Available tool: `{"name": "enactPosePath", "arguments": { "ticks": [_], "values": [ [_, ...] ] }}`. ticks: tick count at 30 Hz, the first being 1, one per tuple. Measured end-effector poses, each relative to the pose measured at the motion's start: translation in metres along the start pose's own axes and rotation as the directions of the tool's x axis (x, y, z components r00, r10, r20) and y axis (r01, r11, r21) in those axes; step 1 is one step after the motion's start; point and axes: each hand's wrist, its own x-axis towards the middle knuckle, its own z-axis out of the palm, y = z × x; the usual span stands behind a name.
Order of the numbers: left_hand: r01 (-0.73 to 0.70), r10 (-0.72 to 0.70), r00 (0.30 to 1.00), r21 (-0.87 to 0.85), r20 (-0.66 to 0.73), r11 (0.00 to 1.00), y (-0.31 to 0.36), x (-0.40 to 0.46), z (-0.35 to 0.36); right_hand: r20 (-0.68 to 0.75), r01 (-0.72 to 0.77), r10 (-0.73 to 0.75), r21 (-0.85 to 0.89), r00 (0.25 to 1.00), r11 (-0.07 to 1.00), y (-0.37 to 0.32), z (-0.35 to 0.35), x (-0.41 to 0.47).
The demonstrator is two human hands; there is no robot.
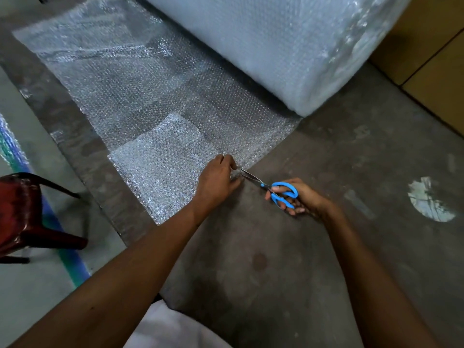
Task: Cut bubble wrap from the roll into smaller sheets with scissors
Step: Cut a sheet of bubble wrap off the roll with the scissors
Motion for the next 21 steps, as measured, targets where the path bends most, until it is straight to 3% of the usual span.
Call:
{"name": "enactPosePath", "arguments": {
  "ticks": [16,21],
  "values": [
    [-0.014,0.025,0.993,-0.092,0.115,0.996,-0.007,0.011,0.007,-0.066,0.001,-0.002,-0.001,0.998,1.0,0.009,0.01,0.0],
    [-0.033,0.04,0.999,-0.218,0.027,0.975,-0.016,0.003,0.011,-0.059,0.04,-0.038,0.023,0.998,0.999,0.007,0.022,0.01]
  ]
}}
